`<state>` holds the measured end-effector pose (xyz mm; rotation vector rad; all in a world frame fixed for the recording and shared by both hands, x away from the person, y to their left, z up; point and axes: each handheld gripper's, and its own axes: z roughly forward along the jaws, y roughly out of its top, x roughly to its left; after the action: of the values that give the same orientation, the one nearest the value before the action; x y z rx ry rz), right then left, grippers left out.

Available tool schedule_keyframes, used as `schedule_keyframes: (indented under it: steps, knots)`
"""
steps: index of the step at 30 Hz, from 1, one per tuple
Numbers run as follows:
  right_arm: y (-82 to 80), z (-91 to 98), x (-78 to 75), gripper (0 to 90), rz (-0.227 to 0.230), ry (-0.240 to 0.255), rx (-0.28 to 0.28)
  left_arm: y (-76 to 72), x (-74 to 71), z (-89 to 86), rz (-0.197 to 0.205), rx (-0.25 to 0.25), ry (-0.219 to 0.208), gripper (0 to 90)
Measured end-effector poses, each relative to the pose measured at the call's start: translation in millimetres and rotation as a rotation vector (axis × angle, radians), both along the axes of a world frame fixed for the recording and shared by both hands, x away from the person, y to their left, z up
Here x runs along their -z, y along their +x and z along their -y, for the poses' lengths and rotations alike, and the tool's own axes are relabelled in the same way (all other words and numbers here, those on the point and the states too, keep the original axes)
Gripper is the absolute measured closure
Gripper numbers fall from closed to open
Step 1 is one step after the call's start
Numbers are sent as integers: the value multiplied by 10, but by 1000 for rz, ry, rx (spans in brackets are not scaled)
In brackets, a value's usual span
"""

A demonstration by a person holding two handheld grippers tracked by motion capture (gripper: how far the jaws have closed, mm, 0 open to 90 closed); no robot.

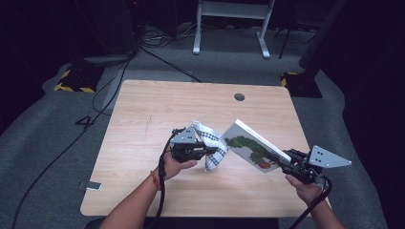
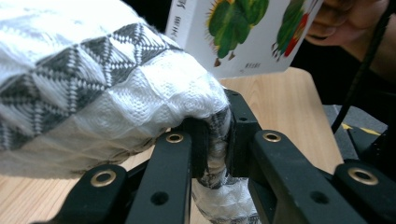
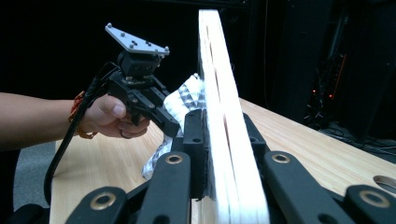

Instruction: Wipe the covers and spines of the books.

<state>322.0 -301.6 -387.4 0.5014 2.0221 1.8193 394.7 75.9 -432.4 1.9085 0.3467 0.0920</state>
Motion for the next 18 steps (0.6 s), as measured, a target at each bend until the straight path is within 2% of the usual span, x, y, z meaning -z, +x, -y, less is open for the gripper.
schedule_keyframes:
  steps: [1, 5, 7, 8, 10, 12, 16, 18]
  knots:
    - [0, 0, 0, 784, 0, 0, 0, 0, 0, 0, 0, 0, 0, 818]
    - [6, 8, -9, 786, 3, -1, 24, 18, 93, 71, -22, -10, 54, 818]
    - [9, 4, -19, 786, 10, -7, 27, -1, 151, 148, -40, 5, 71, 818]
    - [3, -8, -35, 786, 18, -9, 34, -24, 208, 245, -48, 14, 102, 817]
    - [3, -14, -43, 786, 22, -3, 34, -26, 229, 277, -58, 19, 108, 816]
    - [-5, -18, -64, 786, 27, 10, 39, -51, 296, 388, -88, 20, 134, 816]
    - [-14, -15, -96, 785, 41, 35, 54, -94, 382, 543, -137, 48, 135, 815]
    - [-21, -18, -102, 786, 41, 51, 62, -123, 388, 600, -155, 55, 103, 815]
